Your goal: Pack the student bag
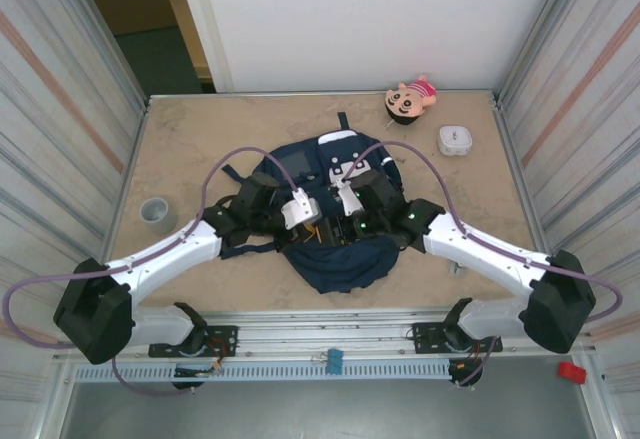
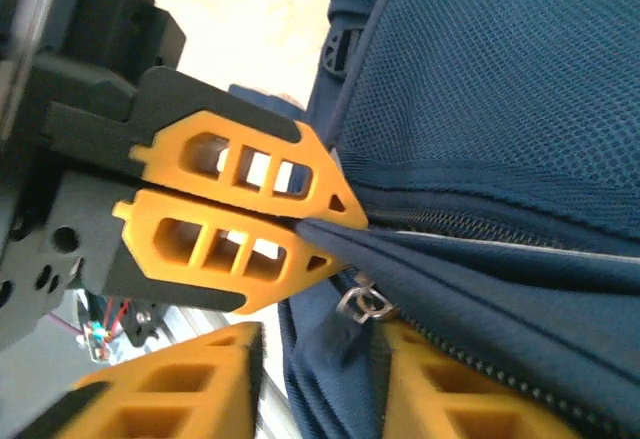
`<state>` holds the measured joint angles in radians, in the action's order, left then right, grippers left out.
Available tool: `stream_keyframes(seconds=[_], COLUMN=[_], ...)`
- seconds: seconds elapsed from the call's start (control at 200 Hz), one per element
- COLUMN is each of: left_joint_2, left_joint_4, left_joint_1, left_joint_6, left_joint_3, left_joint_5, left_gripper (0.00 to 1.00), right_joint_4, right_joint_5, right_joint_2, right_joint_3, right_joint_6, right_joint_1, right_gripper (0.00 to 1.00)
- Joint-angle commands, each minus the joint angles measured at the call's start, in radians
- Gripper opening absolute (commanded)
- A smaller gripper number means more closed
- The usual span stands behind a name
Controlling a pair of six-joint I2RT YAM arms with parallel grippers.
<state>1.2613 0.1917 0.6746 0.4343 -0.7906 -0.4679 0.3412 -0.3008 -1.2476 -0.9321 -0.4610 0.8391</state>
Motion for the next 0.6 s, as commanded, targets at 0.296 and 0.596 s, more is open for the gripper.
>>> stream_keyframes(seconds=[0.296, 0.596], left_joint_2=[-0.169, -0.174], left_joint_4=[-0.144, -0.104], left_joint_1=[-0.127, -0.158], left_joint_6=[0.132, 0.182], left_joint_3=[0.083, 0.084], left_joint_5=[-0.291, -0.354], left_gripper=[0.02, 0.03], right_joint_4=[0.007, 0.116], right_joint_5=[0.062, -0.032], right_joint_2=[0.288, 0.027], right_joint_3=[0.058, -0.096], right_joint_6=[0.767, 1.021], right_joint_1=[-0.063, -0.122], right_gripper=[0.88, 0.78])
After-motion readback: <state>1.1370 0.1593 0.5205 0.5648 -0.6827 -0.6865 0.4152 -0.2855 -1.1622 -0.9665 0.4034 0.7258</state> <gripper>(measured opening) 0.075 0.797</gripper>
